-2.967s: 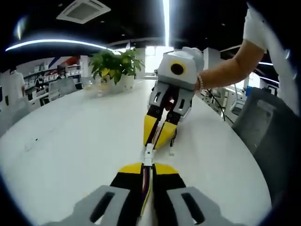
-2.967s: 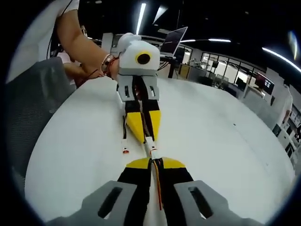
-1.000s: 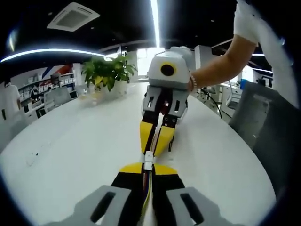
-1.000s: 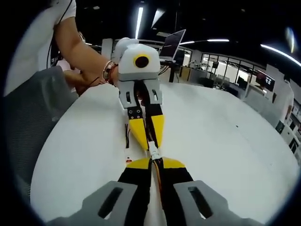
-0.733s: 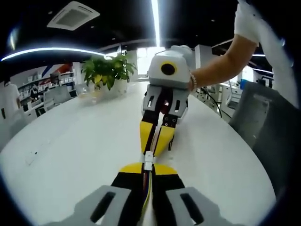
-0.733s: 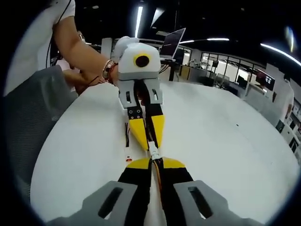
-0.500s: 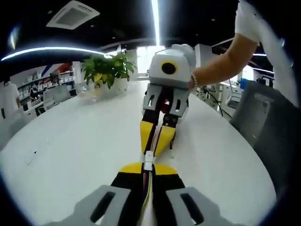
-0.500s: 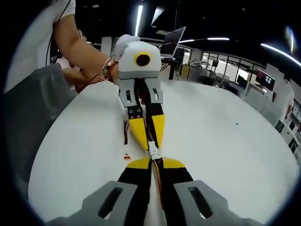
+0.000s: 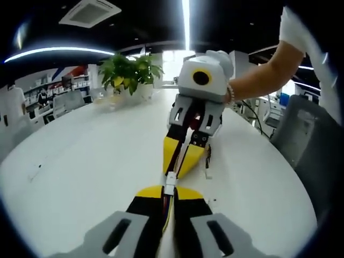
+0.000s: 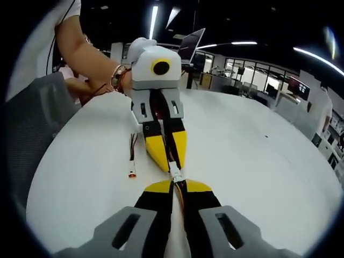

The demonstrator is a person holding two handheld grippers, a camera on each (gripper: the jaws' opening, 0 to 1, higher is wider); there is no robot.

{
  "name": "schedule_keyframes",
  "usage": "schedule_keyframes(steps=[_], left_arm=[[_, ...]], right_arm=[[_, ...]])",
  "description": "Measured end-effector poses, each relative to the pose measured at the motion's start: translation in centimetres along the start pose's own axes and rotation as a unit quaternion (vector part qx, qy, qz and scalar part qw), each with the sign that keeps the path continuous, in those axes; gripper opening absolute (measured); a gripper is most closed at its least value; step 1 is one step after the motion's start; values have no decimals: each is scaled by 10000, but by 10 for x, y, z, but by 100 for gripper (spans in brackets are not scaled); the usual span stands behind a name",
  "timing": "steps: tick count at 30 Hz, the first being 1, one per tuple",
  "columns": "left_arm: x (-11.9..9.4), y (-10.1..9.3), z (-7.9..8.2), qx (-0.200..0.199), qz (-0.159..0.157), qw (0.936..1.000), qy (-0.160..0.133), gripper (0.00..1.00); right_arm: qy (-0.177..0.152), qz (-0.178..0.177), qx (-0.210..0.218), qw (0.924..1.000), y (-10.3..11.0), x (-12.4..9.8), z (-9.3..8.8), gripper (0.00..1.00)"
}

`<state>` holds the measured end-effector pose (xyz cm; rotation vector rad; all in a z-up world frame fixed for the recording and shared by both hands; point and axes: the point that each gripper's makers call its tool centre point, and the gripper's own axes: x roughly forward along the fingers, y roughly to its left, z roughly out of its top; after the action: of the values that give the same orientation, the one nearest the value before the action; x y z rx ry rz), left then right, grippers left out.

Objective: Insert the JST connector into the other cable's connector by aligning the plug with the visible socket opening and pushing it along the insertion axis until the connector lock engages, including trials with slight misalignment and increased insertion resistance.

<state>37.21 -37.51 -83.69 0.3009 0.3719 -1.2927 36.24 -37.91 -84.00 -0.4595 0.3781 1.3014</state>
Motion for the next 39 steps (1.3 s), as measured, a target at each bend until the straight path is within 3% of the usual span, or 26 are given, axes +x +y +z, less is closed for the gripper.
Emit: schedule_keyframes(steps=[34,39], left_arm=[[-1,8,-7,-321,265,9991,120,4],[-1,8,-8,-333,272,9990,128,5]], right_arm=[[118,-116,159,9997,-4,6,-8,5],[111,-127,214,9996,-5,5,-8,10]])
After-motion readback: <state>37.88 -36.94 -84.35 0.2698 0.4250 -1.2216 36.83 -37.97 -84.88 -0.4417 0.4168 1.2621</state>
